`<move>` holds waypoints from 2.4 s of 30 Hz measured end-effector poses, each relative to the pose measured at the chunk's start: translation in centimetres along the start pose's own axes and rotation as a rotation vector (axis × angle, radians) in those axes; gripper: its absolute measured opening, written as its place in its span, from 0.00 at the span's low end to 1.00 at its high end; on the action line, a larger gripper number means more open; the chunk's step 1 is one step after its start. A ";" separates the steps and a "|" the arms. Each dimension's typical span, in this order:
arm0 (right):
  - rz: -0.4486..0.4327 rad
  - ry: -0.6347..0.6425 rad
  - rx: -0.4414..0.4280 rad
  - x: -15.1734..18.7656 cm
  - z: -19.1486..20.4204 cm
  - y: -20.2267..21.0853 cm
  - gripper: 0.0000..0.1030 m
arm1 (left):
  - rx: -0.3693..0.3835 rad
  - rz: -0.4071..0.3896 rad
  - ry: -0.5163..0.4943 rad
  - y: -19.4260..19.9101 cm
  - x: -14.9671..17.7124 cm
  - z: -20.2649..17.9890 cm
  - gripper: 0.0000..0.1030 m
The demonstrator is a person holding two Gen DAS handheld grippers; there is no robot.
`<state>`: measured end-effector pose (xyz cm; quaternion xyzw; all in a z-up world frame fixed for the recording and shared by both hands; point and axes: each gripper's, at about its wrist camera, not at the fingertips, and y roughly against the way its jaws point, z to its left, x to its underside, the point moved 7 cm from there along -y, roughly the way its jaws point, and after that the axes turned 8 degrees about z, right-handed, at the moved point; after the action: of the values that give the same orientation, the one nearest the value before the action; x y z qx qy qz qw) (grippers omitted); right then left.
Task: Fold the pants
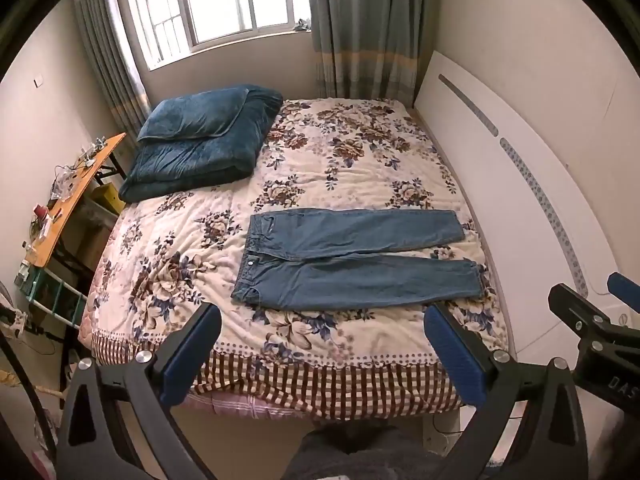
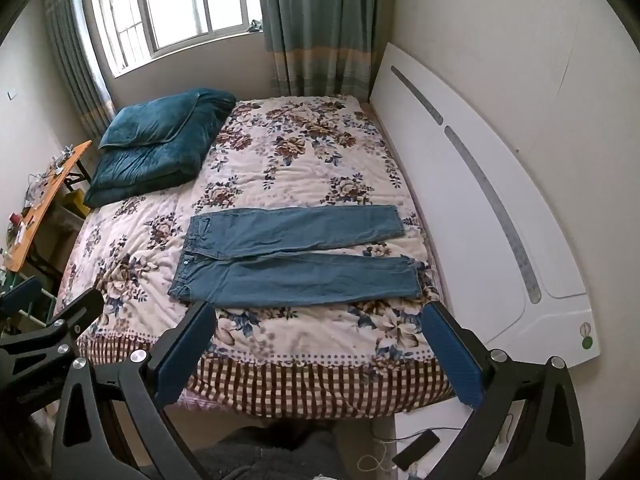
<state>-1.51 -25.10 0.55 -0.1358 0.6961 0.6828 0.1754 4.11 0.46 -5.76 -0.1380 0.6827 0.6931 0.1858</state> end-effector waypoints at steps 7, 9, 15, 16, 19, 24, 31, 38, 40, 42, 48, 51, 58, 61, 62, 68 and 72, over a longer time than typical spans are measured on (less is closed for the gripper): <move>-0.005 -0.002 0.000 -0.3 0.1 -0.2 1.00 | -0.003 -0.001 -0.001 0.2 -0.5 0.1 1.00; -0.007 -0.005 -0.002 -0.3 0.2 -0.1 1.00 | -0.004 -0.001 0.000 0.2 -0.5 0.2 1.00; -0.014 -0.013 -0.007 -1.0 0.7 0.5 1.00 | -0.006 -0.009 -0.006 0.4 -1.7 0.5 1.00; -0.014 -0.013 -0.007 -1.0 0.6 0.5 1.00 | -0.005 -0.011 -0.008 0.5 -1.8 0.6 1.00; -0.013 -0.013 -0.009 -1.0 0.6 0.5 1.00 | -0.008 -0.012 -0.010 0.5 -2.0 0.6 1.00; -0.012 -0.014 -0.012 -1.0 0.5 0.6 1.00 | -0.009 -0.011 -0.010 0.5 -2.2 0.6 1.00; -0.013 -0.014 -0.011 -1.1 0.5 0.7 1.00 | -0.010 -0.013 -0.010 0.6 -2.4 0.5 1.00; -0.014 -0.014 -0.011 -1.2 0.5 0.9 1.00 | -0.010 -0.016 -0.011 0.7 -2.6 0.5 1.00; -0.015 -0.015 -0.019 -1.2 0.5 0.9 1.00 | -0.010 -0.016 -0.010 0.7 -2.8 0.5 1.00; -0.015 -0.014 -0.017 -1.2 0.5 0.9 1.00 | -0.010 -0.017 -0.011 0.7 -2.8 0.5 1.00; -0.019 -0.019 -0.020 -1.6 0.4 1.3 1.00 | -0.013 -0.018 -0.013 0.8 -3.4 0.3 1.00; -0.019 -0.019 -0.020 -1.6 0.4 1.4 1.00 | -0.013 -0.019 -0.012 0.9 -3.1 0.3 1.00; -0.013 -0.017 -0.023 -1.6 0.3 1.4 1.00 | -0.013 -0.015 -0.010 1.2 -3.7 0.2 1.00; -0.010 -0.022 -0.029 -1.9 -0.4 2.2 1.00 | -0.013 -0.016 -0.009 1.2 -3.6 0.2 1.00; -0.011 -0.022 -0.029 -1.9 -0.5 2.1 1.00 | -0.012 -0.016 -0.008 1.2 -3.6 0.2 1.00; -0.009 -0.024 -0.032 -1.9 -0.5 2.0 1.00 | -0.016 -0.017 -0.001 1.6 -3.3 -0.8 1.00; -0.007 -0.026 -0.036 -1.8 -0.5 1.9 1.00 | -0.035 -0.021 0.014 0.8 -3.4 -1.3 1.00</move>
<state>-0.74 -25.66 3.02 -0.1323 0.6807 0.6965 0.1844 6.75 -1.03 -3.55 -0.1531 0.6703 0.7019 0.1860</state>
